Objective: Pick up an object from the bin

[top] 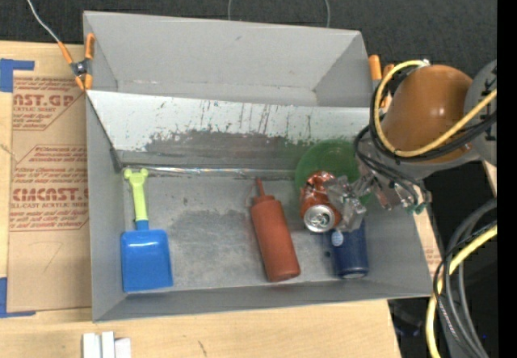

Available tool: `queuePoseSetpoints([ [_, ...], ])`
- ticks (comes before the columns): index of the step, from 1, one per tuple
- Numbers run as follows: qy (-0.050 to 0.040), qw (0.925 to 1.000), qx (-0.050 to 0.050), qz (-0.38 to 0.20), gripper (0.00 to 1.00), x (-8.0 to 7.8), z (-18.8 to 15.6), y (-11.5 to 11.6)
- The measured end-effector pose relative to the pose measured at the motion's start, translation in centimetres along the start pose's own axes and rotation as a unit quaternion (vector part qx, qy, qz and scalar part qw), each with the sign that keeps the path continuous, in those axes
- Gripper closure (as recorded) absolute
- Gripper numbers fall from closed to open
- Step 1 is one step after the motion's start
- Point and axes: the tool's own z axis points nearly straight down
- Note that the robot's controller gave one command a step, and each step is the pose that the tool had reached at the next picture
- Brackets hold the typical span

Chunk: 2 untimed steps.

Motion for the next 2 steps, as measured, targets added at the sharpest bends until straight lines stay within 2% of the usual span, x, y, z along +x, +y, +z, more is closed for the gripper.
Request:
queuePoseSetpoints([
  [1,-0.0049,1.0,0.0,0.008,1.0,-0.5,-2.6,0.9],
  [2,-0.0012,1.0,0.0,0.0,1.0,-0.4,-11.3,0.6],
])
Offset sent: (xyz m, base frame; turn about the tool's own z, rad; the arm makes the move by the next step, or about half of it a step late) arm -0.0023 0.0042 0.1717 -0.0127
